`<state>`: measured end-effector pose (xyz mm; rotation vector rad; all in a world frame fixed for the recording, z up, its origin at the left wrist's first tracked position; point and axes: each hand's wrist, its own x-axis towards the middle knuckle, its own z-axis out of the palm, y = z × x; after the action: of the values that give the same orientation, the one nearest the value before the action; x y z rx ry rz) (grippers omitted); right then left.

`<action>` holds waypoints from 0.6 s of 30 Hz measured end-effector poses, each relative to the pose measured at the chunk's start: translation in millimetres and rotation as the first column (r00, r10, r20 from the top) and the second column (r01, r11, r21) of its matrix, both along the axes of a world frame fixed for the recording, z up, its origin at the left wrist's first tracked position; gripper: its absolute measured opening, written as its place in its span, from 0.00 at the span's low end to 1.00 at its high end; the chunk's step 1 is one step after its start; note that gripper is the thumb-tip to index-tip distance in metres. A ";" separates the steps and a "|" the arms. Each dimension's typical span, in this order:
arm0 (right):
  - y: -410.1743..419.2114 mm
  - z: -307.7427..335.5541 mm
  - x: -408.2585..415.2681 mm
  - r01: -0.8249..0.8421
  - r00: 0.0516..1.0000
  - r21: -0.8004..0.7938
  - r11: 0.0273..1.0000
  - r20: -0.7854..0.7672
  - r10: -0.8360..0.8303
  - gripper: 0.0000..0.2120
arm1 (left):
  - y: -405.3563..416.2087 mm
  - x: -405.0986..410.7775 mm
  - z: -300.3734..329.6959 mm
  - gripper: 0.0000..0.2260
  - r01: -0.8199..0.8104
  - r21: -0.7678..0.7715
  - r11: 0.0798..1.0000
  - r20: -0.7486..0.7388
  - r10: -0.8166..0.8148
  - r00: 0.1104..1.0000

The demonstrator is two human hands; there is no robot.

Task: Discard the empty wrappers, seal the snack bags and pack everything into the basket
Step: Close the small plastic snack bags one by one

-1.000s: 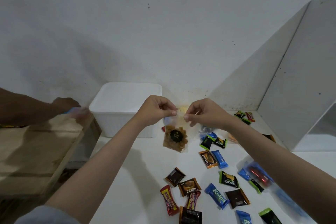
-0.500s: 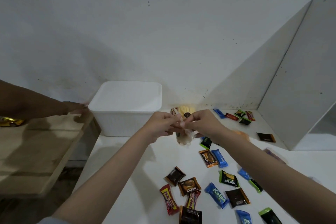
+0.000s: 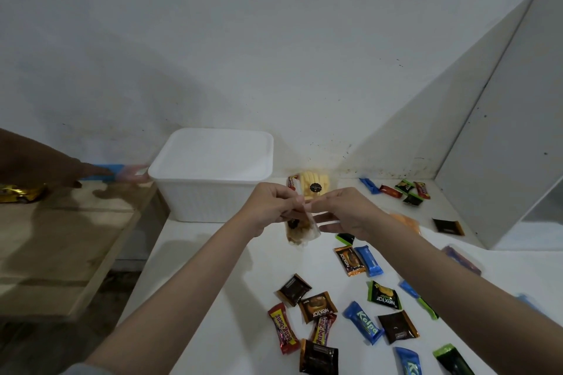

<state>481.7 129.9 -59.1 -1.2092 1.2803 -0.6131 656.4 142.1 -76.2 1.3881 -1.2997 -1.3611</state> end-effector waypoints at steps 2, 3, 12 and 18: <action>-0.5 -0.7 1.0 -0.001 1.000 -0.002 1.000 0.002 0.001 0.08 | -0.3 0.6 0.1 0.03 0.010 0.006 1.000 0.000 -0.010 1.000; -1.2 -1.5 1.5 0.001 1.000 -0.003 1.000 0.001 -0.001 0.09 | 0.0 0.6 0.4 0.03 0.009 0.011 1.000 0.001 -0.009 1.000; -3.7 -10.5 8.2 0.036 0.999 -0.018 0.999 0.004 -0.036 0.03 | -2.8 -0.4 -3.5 0.05 -0.031 0.027 0.999 0.014 0.031 0.999; -10.0 -27.6 15.3 0.095 0.995 -0.032 0.995 0.005 -0.095 0.01 | -1.5 -2.6 -11.8 0.04 -0.076 0.097 0.992 -0.064 0.082 0.995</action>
<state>497.0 119.8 -86.7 -1.1781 1.3351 -0.7074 653.8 140.6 -88.0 1.4287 -1.1368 -1.4198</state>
